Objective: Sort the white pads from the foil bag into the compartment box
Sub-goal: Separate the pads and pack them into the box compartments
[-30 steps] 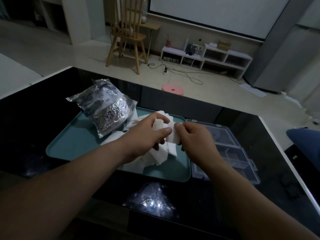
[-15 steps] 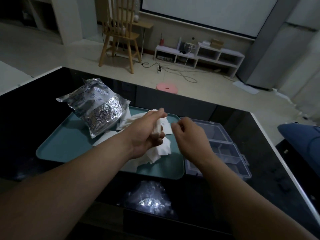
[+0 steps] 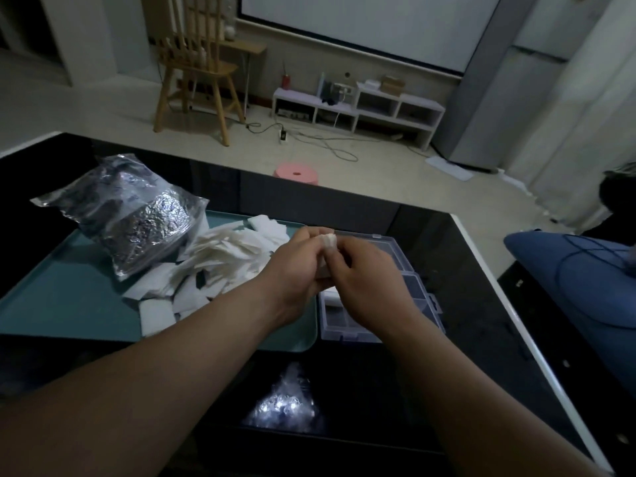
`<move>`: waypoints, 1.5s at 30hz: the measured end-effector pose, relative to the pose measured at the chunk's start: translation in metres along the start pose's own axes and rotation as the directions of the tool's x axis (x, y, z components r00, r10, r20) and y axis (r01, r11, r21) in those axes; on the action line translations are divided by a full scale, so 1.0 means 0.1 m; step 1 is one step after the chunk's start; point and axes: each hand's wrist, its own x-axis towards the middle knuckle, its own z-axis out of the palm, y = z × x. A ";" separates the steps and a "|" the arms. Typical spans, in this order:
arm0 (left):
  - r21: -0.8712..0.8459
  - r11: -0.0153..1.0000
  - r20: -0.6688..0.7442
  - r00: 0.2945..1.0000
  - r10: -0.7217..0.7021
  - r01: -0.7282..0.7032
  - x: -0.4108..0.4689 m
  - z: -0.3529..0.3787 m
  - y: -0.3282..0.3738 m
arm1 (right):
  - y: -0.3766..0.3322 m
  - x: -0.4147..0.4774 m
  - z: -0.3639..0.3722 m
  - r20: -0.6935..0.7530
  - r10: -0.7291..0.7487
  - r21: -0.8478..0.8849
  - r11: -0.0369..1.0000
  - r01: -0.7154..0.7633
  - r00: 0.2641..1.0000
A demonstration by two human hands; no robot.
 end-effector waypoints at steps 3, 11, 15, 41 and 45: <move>0.069 0.997 -0.020 0.999 0.031 -0.030 0.02 0.06 -0.04 | 0.09 0.01 0.02 0.024 -0.005 -0.097 0.995 0.007 1.000; 0.235 0.971 -0.011 0.999 0.051 -0.047 0.14 0.14 -0.19 | 0.06 -0.05 -0.01 0.189 -0.052 -0.137 0.987 0.079 0.981; 0.265 0.963 -0.048 0.997 0.052 -0.038 0.15 0.18 -0.18 | 0.13 -0.02 0.02 0.152 0.000 -0.059 0.998 0.009 0.988; 0.937 -0.207 0.317 0.934 0.163 -0.282 0.25 0.01 -0.42 | 0.96 0.29 0.03 0.170 0.457 0.059 0.880 -0.471 0.873; 0.927 -0.227 0.337 0.928 0.161 -0.298 0.25 -0.01 -0.45 | 0.94 0.31 0.12 0.138 0.487 -0.051 0.873 -0.485 0.862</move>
